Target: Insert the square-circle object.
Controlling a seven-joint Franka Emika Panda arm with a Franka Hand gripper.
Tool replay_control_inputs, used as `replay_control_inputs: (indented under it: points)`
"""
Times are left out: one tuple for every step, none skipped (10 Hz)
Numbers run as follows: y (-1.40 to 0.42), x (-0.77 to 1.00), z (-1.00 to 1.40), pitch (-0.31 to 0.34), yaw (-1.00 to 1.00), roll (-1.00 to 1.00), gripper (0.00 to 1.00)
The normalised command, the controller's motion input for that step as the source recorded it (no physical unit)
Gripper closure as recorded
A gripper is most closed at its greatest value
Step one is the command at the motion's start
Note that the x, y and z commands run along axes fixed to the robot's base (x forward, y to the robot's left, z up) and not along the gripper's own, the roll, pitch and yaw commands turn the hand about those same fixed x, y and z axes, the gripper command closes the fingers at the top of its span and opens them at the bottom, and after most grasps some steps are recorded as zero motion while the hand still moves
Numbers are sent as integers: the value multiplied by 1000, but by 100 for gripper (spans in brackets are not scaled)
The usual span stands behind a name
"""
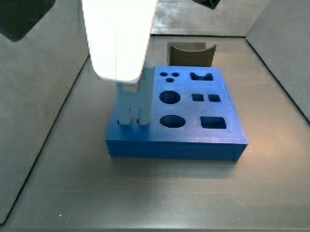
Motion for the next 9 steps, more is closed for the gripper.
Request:
replay_control_inputs:
  points:
    - [-109, 0, -520, -50, 0, -120, 100]
    - [-100, 0, -477, -53, 0, -113, 100]
    - [-111, -3, -454, -53, 0, -79, 100]
    - [-71, 0, -506, -20, 0, -116, 100]
    - [-83, 0, -571, -19, 0, -37, 100]
    - [-37, 0, -574, -33, 17, 0, 100]
    - [0, -26, -357, -39, 37, 84, 100]
    - [0, -100, 0, -47, 11, 0, 100]
    - [0, 0, 0, 0, 0, 0, 100]
